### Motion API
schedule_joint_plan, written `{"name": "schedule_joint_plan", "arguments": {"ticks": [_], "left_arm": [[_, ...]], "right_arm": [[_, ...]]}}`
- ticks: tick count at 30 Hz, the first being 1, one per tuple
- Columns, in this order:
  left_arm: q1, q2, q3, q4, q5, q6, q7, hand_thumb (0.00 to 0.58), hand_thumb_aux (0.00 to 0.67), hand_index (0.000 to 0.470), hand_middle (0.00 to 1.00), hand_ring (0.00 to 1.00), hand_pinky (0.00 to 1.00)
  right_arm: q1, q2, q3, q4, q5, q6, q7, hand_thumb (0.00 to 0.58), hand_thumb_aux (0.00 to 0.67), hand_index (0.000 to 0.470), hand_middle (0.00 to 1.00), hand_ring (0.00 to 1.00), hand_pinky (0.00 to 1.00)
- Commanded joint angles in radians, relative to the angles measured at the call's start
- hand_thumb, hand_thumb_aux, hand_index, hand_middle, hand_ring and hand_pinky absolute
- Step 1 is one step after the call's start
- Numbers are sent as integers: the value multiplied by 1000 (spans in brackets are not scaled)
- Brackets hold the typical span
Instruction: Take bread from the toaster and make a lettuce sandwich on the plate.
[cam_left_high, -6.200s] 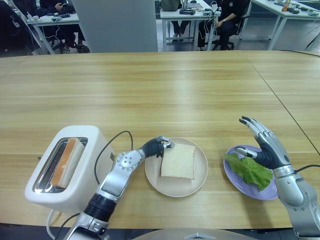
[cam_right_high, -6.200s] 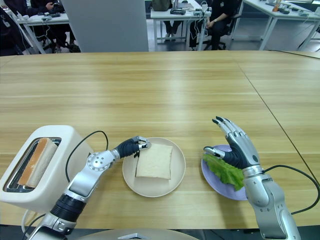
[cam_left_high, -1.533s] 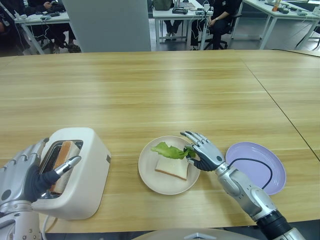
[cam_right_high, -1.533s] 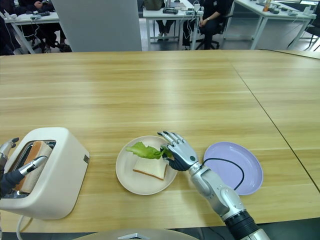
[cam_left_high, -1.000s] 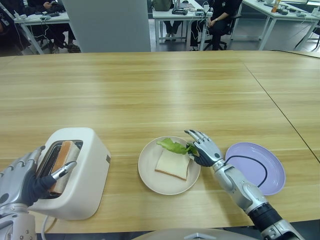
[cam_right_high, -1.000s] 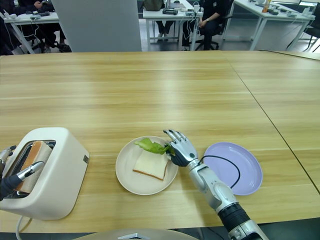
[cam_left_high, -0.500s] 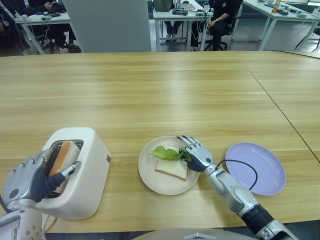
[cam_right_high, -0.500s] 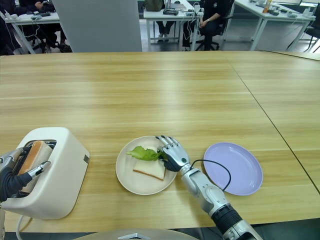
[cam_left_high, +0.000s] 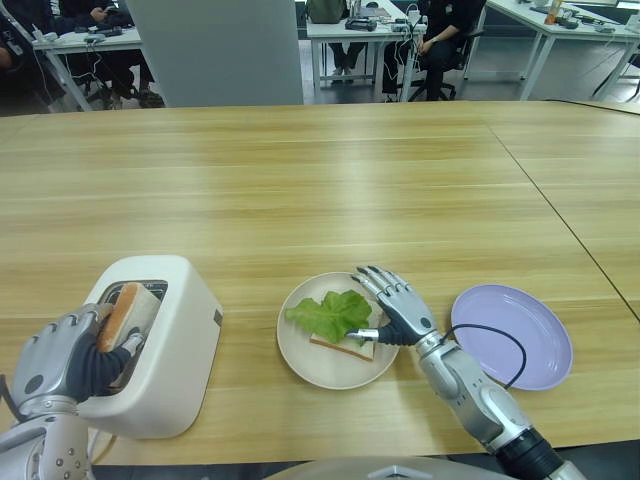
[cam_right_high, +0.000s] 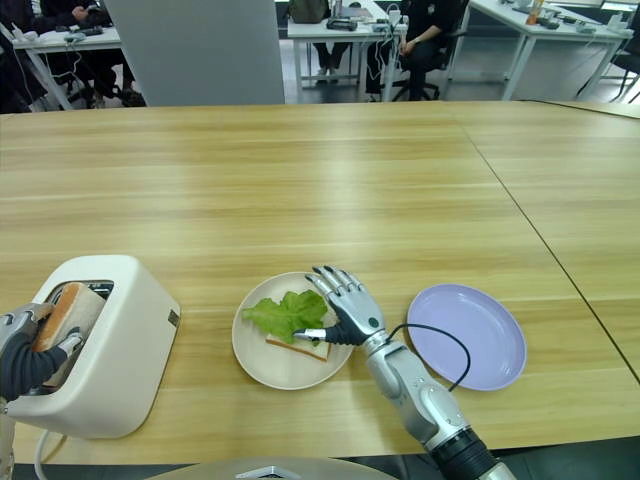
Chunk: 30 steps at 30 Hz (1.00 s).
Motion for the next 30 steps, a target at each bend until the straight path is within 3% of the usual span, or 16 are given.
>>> {"name": "schedule_joint_plan", "arguments": {"ticks": [1, 11, 20, 30], "left_arm": [[10, -5, -34, 26, -13, 13, -42, 580, 670, 460, 314, 314, 314], [-27, -4, -23, 5, -40, 43, -50, 580, 670, 460, 329, 329, 329], [-248, 103, 112, -38, -62, 108, -27, 580, 670, 460, 333, 333, 333], [-379, 106, 99, -65, -162, 150, -52, 580, 670, 460, 333, 333, 333]], "right_arm": [[13, -8, -28, -55, 9, 29, 39, 0, 0, 0, 0, 0, 0], [39, -2, -99, -162, 45, 68, 92, 0, 0, 0, 0, 0, 0], [113, 23, -149, -147, 145, 75, 101, 0, 0, 0, 0, 0, 0], [107, 23, -158, -147, 158, 74, 105, 0, 0, 0, 0, 0, 0]]}}
